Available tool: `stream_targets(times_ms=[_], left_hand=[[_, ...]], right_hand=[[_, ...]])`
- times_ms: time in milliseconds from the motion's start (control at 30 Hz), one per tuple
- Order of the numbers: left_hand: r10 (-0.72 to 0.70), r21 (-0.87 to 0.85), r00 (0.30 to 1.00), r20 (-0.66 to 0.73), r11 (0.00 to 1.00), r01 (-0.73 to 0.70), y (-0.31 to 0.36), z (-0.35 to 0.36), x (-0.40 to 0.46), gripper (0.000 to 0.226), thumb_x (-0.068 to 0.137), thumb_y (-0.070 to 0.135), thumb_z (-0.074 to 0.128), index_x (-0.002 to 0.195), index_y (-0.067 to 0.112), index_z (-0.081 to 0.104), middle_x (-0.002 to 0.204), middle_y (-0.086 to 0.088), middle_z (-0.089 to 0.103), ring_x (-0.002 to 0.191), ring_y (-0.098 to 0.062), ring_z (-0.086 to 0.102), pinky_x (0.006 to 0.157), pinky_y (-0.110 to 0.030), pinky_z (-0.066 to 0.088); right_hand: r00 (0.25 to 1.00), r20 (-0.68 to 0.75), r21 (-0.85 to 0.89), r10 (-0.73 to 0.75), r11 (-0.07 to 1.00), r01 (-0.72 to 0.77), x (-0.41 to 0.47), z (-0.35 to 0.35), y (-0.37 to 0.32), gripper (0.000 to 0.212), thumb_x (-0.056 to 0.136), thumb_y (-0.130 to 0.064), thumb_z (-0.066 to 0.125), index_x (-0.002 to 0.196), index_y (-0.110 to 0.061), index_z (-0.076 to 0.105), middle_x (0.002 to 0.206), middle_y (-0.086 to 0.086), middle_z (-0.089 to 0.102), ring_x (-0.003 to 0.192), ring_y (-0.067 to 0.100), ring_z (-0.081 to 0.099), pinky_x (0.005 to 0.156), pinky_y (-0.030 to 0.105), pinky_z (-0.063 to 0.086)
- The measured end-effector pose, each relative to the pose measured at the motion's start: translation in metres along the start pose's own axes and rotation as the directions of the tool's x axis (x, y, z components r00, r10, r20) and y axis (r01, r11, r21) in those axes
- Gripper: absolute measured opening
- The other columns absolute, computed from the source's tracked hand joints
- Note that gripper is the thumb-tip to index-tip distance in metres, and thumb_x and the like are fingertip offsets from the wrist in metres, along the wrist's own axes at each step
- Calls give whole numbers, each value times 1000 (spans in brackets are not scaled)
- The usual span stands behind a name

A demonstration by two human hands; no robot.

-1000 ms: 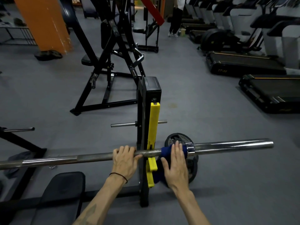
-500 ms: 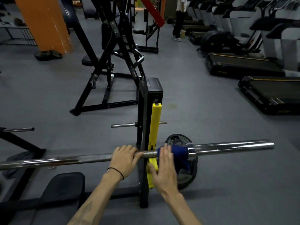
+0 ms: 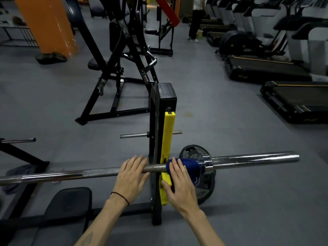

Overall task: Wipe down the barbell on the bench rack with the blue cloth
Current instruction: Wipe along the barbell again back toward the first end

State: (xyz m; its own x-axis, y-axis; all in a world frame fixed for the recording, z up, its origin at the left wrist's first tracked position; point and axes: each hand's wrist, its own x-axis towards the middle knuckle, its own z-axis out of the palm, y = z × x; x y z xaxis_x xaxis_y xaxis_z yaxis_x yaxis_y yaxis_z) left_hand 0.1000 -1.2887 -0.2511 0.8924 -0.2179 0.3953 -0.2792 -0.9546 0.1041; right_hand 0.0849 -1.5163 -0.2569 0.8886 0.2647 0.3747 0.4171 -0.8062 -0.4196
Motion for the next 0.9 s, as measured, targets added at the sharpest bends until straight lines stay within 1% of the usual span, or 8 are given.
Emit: stream_targets(times_ms=[67, 167, 300, 467, 600, 667, 800, 900], left_hand=[[-2, -11, 1000, -10, 1000, 2, -3, 0, -4, 53, 101, 45, 38, 139, 13, 56, 141, -8, 57, 132, -28, 51, 114, -42, 30], [-16, 2, 1000, -5, 1000, 16, -9, 0, -12, 55, 101, 44, 36, 144, 14, 51, 145, -9, 54, 134, -29, 50, 115, -47, 30], [-49, 31, 998, 41, 998, 48, -7, -1, -9, 56, 101, 46, 35, 146, 16, 50, 147, -9, 52, 136, -29, 48, 116, -48, 30], [-61, 31, 998, 34, 998, 60, -5, -5, -8, 54, 102, 45, 36, 145, 16, 51, 146, -9, 53, 137, -28, 46, 116, -48, 30], [-29, 7, 999, 19, 1000, 29, -6, -5, -11, 52, 101, 41, 38, 143, 14, 53, 144, -9, 55, 135, -28, 50, 116, -45, 30], [-4, -4, 1000, 5, 1000, 4, -13, -7, -12, 51, 101, 40, 39, 141, 13, 55, 143, -10, 56, 133, -28, 51, 116, -44, 30], [-46, -21, 999, 11, 999, 46, -37, -18, -24, 51, 104, 41, 33, 138, 12, 57, 140, -11, 58, 130, -29, 53, 116, -44, 29], [-21, -16, 998, 52, 1000, 22, -60, -24, -33, 57, 107, 44, 21, 139, 12, 56, 139, -10, 58, 130, -29, 54, 117, -42, 27]], right_hand=[[998, 8, -42, -69, 997, 69, 1, -9, 15, 66, 108, -56, 35, 159, -14, 36, 169, 1, 29, 158, 14, 18, 128, 39, 22], [996, -88, -79, -16, 997, 9, 8, -11, 22, 57, 107, -47, 42, 151, -11, 50, 158, 5, 47, 151, 17, 36, 119, 45, 40], [978, -199, -91, 64, 992, -84, 13, 0, 14, 51, 99, -42, 62, 138, -9, 63, 143, 8, 62, 139, 23, 53, 117, 43, 41], [950, -286, -15, 123, 991, -133, 21, 9, 13, 48, 78, -24, 91, 121, -10, 75, 126, 6, 72, 123, 26, 63, 106, 46, 49], [912, -400, -8, 90, 995, -101, 24, 4, 4, 29, 76, -12, 92, 102, -10, 81, 107, 1, 76, 101, 16, 63, 91, 31, 47], [893, -431, 68, 130, 991, -112, 27, 5, -16, 24, 78, -10, 90, 99, -11, 81, 99, -2, 76, 94, 10, 61, 85, 31, 51], [889, -430, 209, 158, 975, -72, 26, 35, -75, 15, 85, -9, 84, 100, -11, 81, 98, -3, 76, 91, 7, 64, 88, 21, 53], [905, -410, 249, 112, 969, -7, 29, 55, -112, 12, 93, -17, 74, 101, -11, 81, 101, -3, 77, 93, 11, 68, 91, 29, 55]])
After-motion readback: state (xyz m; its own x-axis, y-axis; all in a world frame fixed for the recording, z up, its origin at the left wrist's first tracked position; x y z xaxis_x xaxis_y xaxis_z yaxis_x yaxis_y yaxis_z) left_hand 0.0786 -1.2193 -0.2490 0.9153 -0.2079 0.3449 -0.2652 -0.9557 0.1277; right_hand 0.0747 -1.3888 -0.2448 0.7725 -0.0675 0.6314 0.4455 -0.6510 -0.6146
